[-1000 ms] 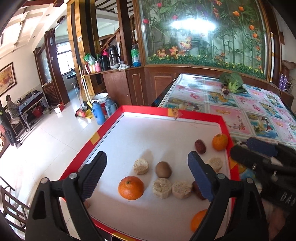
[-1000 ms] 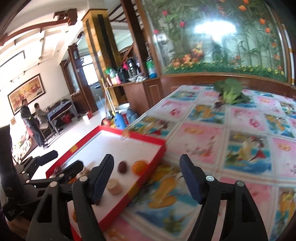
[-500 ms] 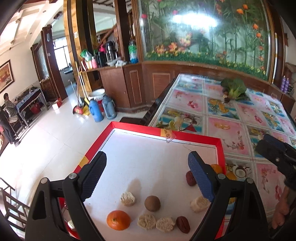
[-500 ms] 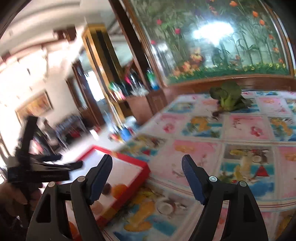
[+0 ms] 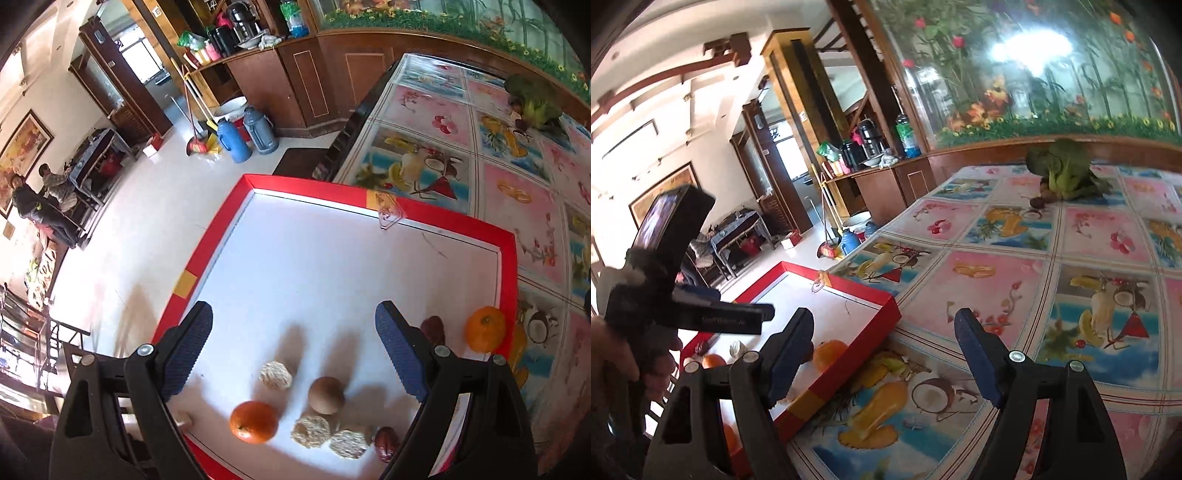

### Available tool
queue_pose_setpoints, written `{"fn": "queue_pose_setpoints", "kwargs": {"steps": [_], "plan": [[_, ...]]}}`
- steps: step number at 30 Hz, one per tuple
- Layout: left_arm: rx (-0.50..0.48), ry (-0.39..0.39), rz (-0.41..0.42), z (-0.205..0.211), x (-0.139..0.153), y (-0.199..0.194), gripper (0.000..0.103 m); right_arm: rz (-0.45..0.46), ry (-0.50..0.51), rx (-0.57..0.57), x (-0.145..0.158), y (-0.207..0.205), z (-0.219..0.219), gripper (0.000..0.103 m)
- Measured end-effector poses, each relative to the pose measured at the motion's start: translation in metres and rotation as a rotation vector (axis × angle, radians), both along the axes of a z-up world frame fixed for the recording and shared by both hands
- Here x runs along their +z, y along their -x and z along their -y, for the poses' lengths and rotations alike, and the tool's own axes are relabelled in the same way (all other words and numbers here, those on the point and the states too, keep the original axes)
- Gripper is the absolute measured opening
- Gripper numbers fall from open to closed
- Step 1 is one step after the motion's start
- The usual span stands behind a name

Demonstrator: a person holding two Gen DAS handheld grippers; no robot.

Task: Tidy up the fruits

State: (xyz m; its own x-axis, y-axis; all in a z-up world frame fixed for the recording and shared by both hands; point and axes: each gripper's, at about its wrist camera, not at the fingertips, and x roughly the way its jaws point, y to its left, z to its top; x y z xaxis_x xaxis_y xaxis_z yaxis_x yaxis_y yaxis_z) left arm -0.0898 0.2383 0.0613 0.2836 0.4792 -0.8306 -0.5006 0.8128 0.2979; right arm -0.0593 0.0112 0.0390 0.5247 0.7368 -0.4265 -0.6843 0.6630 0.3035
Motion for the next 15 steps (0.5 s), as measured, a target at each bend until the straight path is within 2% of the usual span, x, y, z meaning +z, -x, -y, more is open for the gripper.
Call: {"fn": "queue_pose_setpoints", "kwargs": {"steps": [3, 7, 10, 13, 14, 15], "plan": [[0.012, -0.013, 0.008, 0.005, 0.004, -0.003, 0.09, 0.009, 0.008, -0.018, 0.003, -0.003, 0.002, 0.078], [0.007, -0.035, 0.08, 0.01, 0.013, 0.0, 0.09, 0.074, 0.039, -0.035, 0.015, 0.007, 0.002, 0.078], [0.002, -0.047, 0.166, 0.012, 0.018, 0.013, 0.09, 0.114, 0.023, -0.052, 0.027, 0.018, 0.006, 0.079], [0.001, -0.056, 0.252, 0.014, 0.024, 0.033, 0.09, 0.207, 0.006, -0.112, 0.043, 0.043, 0.006, 0.079], [-0.004, -0.054, 0.282, 0.015, 0.027, 0.04, 0.09, 0.242, 0.026, -0.155, 0.049, 0.056, 0.004, 0.079], [-0.013, -0.045, 0.323, 0.016, 0.031, 0.05, 0.09, 0.239, 0.06, -0.19, 0.054, 0.07, 0.001, 0.079]]}}
